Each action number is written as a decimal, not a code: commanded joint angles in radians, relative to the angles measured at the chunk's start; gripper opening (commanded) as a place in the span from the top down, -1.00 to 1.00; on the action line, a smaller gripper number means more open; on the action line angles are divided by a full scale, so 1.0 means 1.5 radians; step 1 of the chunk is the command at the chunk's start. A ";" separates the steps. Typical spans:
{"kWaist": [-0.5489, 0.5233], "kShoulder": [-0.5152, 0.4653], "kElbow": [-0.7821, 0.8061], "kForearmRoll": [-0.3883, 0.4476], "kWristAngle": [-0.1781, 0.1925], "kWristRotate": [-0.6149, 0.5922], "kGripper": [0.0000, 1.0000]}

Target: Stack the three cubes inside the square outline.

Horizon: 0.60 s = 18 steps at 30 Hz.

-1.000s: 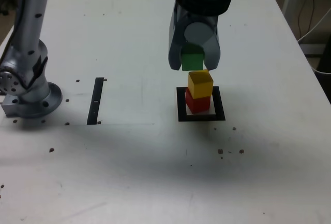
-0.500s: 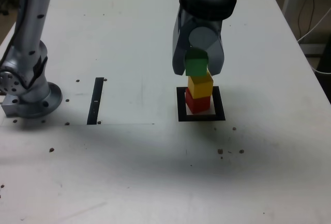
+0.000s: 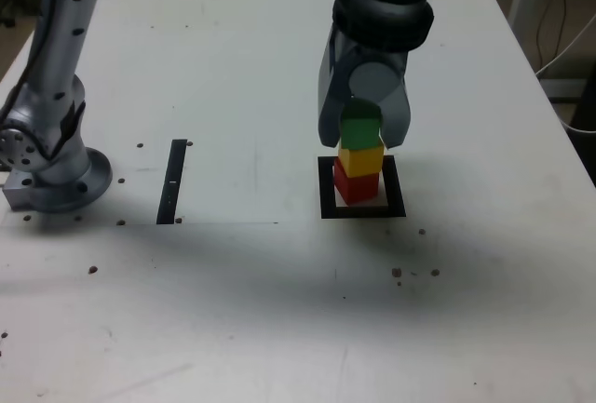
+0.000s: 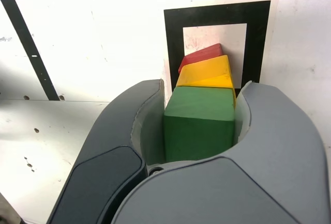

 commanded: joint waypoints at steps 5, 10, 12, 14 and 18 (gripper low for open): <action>0.003 0.001 -0.001 0.004 -0.001 0.003 -0.14; 0.003 0.000 -0.001 0.005 -0.002 0.007 -0.84; 0.003 -0.001 -0.002 0.005 -0.001 0.007 -0.98; 0.003 -0.002 -0.002 0.005 0.000 0.007 -0.99; 0.003 -0.005 -0.002 0.005 0.001 0.007 -0.99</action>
